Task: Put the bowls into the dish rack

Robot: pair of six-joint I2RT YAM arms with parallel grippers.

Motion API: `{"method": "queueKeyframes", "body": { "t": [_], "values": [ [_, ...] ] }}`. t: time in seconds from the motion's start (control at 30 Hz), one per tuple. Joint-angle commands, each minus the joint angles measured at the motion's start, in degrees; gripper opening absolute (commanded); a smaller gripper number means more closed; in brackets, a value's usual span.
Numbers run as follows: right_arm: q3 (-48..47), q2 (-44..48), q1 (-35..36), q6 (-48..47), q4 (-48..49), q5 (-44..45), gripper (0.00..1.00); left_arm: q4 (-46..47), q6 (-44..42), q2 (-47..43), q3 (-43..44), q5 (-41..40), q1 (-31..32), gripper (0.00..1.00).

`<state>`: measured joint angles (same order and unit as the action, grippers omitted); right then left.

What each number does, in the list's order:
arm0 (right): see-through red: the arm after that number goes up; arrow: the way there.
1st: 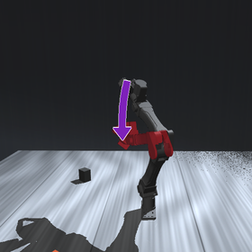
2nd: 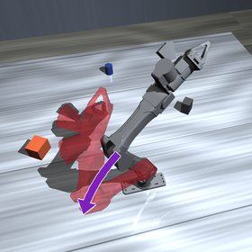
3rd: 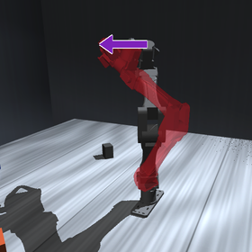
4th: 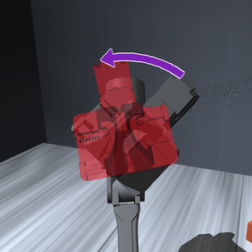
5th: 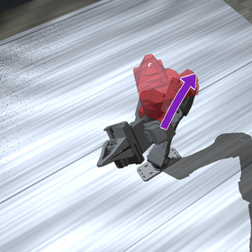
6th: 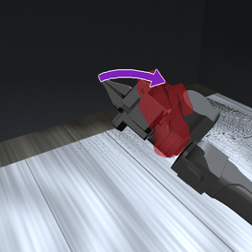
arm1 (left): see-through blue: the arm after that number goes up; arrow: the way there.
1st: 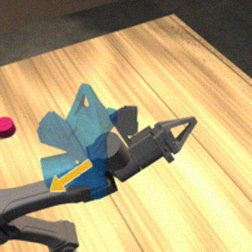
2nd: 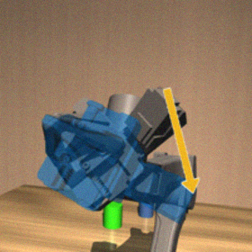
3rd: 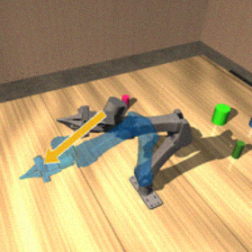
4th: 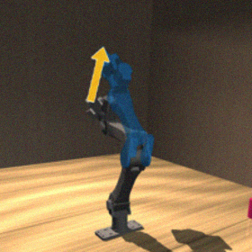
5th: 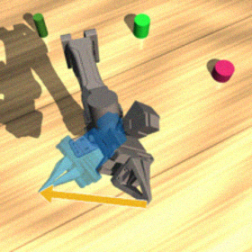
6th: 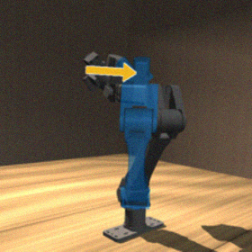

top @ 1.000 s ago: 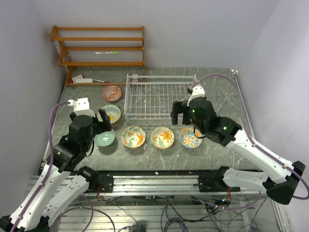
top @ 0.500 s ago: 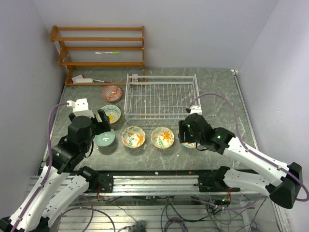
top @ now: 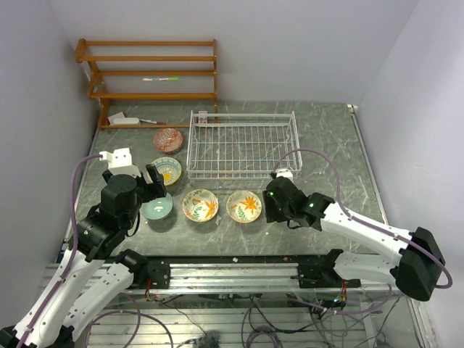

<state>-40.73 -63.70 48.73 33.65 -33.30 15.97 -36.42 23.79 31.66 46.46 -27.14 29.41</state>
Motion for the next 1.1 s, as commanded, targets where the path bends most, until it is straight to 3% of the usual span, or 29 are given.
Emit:
{"method": "queueKeyframes", "body": {
  "t": [0.0,0.23,0.7,0.93,1.07],
  "values": [
    [0.1,-1.9,0.2,-0.1,2.4,1.8,0.50,-0.8,0.0,-0.3,1.9,-1.2,-0.4,0.96],
    [0.7,-5.9,0.2,-0.7,4.0,3.6,0.39,-0.8,0.1,-0.5,1.7,-1.2,-0.4,0.95],
    [0.7,-10.2,-0.3,-2.1,6.5,4.9,0.34,-0.8,-0.1,0.2,1.8,-1.4,-0.4,0.96],
    [-0.2,-10.0,-0.4,-1.0,4.0,7.2,0.01,-0.8,-0.1,0.1,1.9,-1.4,-0.4,0.95],
    [-2.7,-8.3,-0.3,-0.7,0.2,8.8,0.00,-0.9,0.0,0.2,1.8,-1.5,-0.4,0.95]
  ]
}}
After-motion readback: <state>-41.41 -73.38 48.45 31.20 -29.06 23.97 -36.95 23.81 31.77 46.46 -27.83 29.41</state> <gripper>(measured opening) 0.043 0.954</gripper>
